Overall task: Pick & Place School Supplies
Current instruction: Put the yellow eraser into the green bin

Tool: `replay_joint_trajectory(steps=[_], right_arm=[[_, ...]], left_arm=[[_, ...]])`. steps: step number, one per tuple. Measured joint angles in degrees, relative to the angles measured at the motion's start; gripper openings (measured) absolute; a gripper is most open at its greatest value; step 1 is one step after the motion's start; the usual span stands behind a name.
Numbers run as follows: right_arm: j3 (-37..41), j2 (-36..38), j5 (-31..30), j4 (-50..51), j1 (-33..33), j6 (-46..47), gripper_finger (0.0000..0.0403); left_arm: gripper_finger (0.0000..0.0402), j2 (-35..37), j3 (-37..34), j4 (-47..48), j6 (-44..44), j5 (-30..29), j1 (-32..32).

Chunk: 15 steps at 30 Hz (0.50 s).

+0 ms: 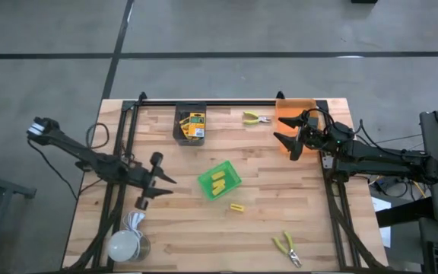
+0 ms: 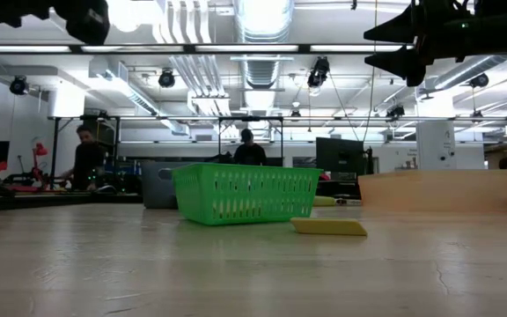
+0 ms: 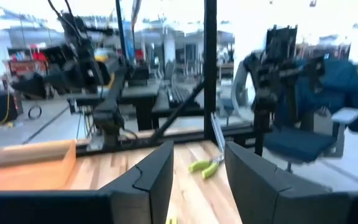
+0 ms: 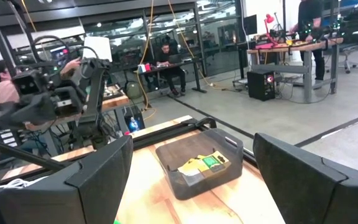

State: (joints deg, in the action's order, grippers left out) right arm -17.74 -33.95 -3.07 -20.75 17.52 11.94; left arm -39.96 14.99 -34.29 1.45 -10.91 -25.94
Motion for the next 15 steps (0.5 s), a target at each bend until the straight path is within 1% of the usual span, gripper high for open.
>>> replay_joint_trajectory(steps=[3,10,15], right_arm=[[0.0,0.0,0.0,0.0,0.0,0.0,0.0327],[0.0,0.0,0.0,0.6,0.0,0.0,0.0327],[0.0,0.0,0.0,0.6,0.0,0.0,0.0327]], left_arm=[[0.0149,4.6,-1.9,2.0,0.0,0.9,0.0],[0.0149,10.3,-1.2,14.2,-1.3,1.1,0.0],[0.0149,12.0,-0.7,14.5,-1.4,1.0,0.0]])
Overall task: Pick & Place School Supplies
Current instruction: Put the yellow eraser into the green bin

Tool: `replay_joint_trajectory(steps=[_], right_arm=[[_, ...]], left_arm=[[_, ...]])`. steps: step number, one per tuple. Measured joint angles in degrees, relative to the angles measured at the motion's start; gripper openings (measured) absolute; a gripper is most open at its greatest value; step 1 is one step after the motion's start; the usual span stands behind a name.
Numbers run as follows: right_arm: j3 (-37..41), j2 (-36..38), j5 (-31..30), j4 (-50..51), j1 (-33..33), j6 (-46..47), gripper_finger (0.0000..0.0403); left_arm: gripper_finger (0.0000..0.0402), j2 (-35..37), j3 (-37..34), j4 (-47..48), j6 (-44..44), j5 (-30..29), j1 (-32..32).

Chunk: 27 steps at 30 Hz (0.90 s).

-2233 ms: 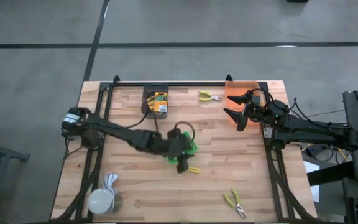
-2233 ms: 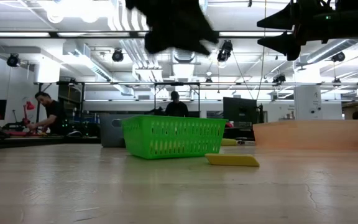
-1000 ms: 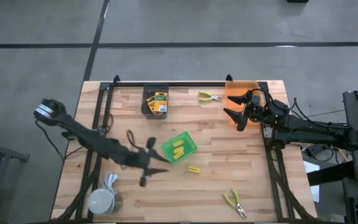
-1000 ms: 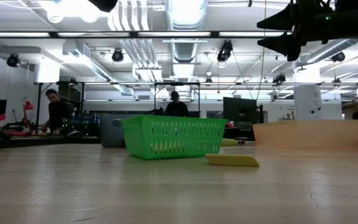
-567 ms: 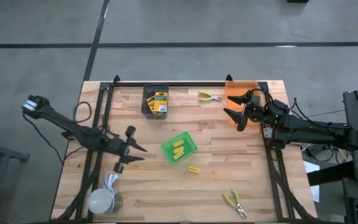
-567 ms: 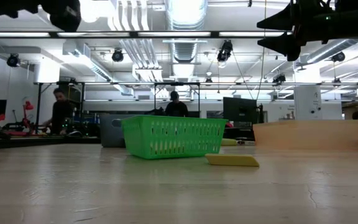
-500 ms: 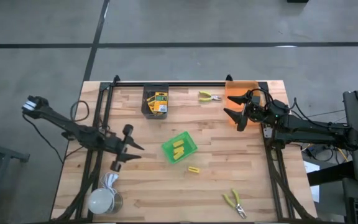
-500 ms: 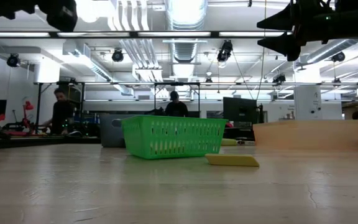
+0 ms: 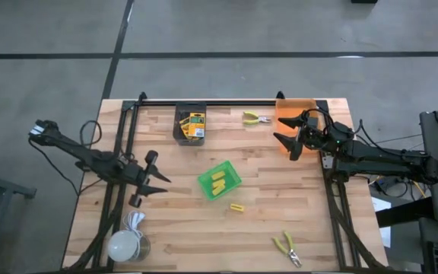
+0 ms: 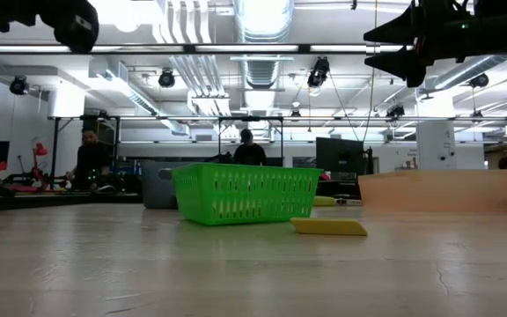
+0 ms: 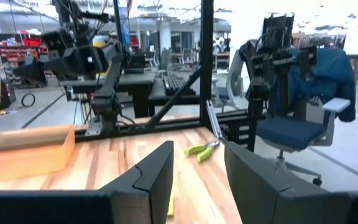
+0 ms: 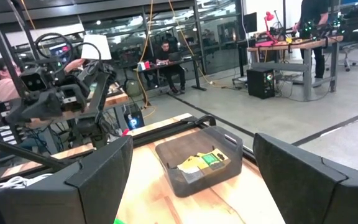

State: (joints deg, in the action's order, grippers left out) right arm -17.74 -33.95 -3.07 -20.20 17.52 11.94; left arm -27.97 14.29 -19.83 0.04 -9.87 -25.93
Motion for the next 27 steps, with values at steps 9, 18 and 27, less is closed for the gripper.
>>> replay_joint_trajectory(steps=[9,18,27], right_arm=[[0.0,0.0,0.0,0.0,0.0,0.0,0.0327],[0.0,0.0,0.0,0.0,0.0,0.0,0.0327],[0.0,0.0,0.0,0.0,0.0,0.0,0.0327]], left_arm=[[0.0149,0.9,0.5,0.0,1.7,-0.5,0.0],[0.0149,0.7,0.5,0.4,1.5,-0.5,0.0],[0.0149,0.7,0.5,0.6,1.5,-0.5,0.0]])
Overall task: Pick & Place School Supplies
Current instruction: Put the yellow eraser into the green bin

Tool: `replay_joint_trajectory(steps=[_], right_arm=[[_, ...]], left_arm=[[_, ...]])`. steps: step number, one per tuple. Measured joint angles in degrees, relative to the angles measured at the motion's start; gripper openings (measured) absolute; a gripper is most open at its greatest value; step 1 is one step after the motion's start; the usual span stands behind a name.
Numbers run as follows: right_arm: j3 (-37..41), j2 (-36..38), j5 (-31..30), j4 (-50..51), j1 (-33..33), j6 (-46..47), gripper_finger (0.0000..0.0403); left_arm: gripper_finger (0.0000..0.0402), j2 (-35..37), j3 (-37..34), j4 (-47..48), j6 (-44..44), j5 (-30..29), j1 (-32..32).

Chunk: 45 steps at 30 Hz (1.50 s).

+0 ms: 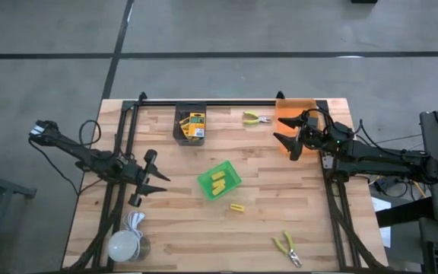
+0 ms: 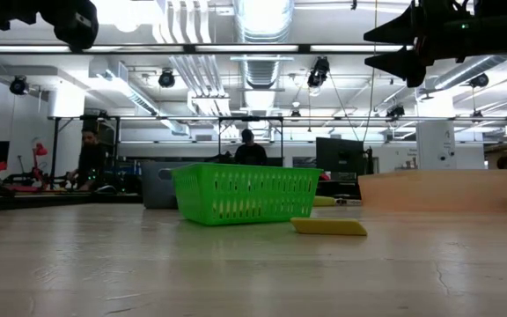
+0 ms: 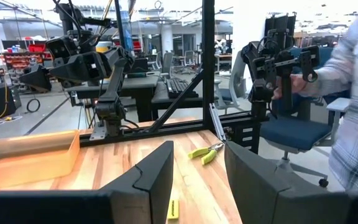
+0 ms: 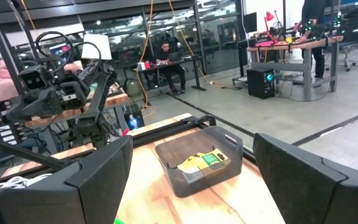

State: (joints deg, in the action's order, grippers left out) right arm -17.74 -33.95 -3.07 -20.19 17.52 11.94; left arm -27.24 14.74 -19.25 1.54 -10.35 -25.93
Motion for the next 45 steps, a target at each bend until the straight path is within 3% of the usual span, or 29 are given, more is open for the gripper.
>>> replay_joint_trajectory(steps=[6,12,21,26,34,42,45], right_arm=[[0.0,0.0,0.1,-0.1,0.0,1.5,0.0327],[0.0,0.0,1.2,-0.1,0.0,14.0,0.0327],[0.0,0.0,12.3,-0.1,-0.3,7.6,0.0327],[0.0,-0.8,12.3,-0.1,-3.9,7.2,0.0327],[0.0,-8.7,1.9,-0.6,-14.9,7.3,0.0327],[0.0,-21.0,-24.0,-10.9,-31.1,4.2,0.0327],[0.0,-25.7,-29.5,-10.5,-36.2,7.0,0.0327]], left_arm=[[0.0149,0.0,0.0,0.0,0.0,0.0,0.0],[0.0149,0.0,0.0,0.0,0.0,0.0,0.0],[0.0149,0.0,0.0,0.1,0.0,0.0,0.0],[0.0149,0.0,0.0,0.1,0.0,0.0,0.0],[0.0149,0.0,0.0,0.1,0.0,0.0,0.0],[0.0149,0.0,0.0,0.1,0.0,0.0,0.0],[0.0149,0.0,0.0,0.1,0.0,0.0,0.0]])
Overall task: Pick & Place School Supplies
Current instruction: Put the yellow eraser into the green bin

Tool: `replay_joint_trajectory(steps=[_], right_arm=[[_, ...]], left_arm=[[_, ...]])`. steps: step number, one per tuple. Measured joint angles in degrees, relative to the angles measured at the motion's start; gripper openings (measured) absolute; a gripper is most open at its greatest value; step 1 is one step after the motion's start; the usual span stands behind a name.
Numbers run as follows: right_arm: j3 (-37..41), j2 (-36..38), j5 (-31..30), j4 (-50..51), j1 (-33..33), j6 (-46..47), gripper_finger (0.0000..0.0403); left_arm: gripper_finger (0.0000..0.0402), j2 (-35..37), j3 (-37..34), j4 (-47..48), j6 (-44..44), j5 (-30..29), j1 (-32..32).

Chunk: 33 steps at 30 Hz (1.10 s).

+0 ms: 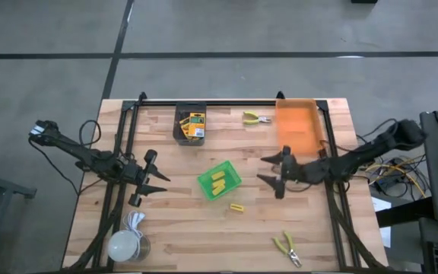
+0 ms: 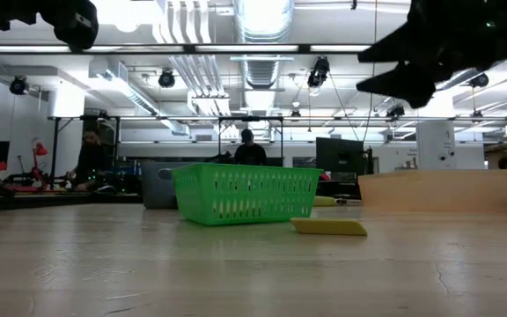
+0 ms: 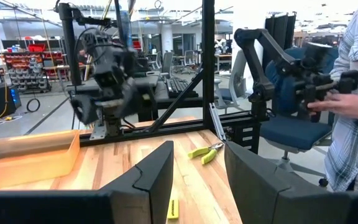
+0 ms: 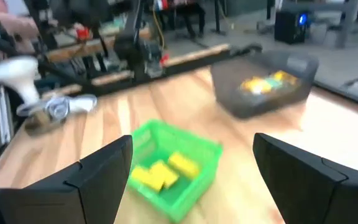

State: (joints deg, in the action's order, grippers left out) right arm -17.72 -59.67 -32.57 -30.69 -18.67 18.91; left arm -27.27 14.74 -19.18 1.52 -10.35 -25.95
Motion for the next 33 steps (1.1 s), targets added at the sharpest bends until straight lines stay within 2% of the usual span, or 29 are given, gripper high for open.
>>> replay_joint_trajectory(steps=[5,11,14,17,25,33], right_arm=[[0.0,-7.1,-1.8,-3.8,-4.4,3.3,0.0327],[0.0,-14.6,2.2,-13.1,-5.5,4.1,0.0327],[-0.1,-19.2,2.3,-17.9,-5.5,6.1,0.0327],[-1.5,-24.4,2.5,-18.2,-5.5,10.4,0.0327],[-8.7,-38.7,5.8,-18.0,-5.5,10.7,0.0326],[-11.4,-43.4,6.2,-17.5,-6.4,8.4,0.0326]], left_arm=[[0.0149,0.0,0.0,0.0,0.0,0.0,0.0],[0.0149,0.0,0.0,0.0,0.0,0.0,0.0],[0.0149,0.0,0.0,0.0,0.0,0.0,0.0],[0.0149,0.0,0.0,0.0,0.0,0.0,0.0],[0.0149,0.0,0.0,0.0,0.0,0.0,0.0],[0.0149,0.0,0.0,0.0,0.0,0.0,0.0]])
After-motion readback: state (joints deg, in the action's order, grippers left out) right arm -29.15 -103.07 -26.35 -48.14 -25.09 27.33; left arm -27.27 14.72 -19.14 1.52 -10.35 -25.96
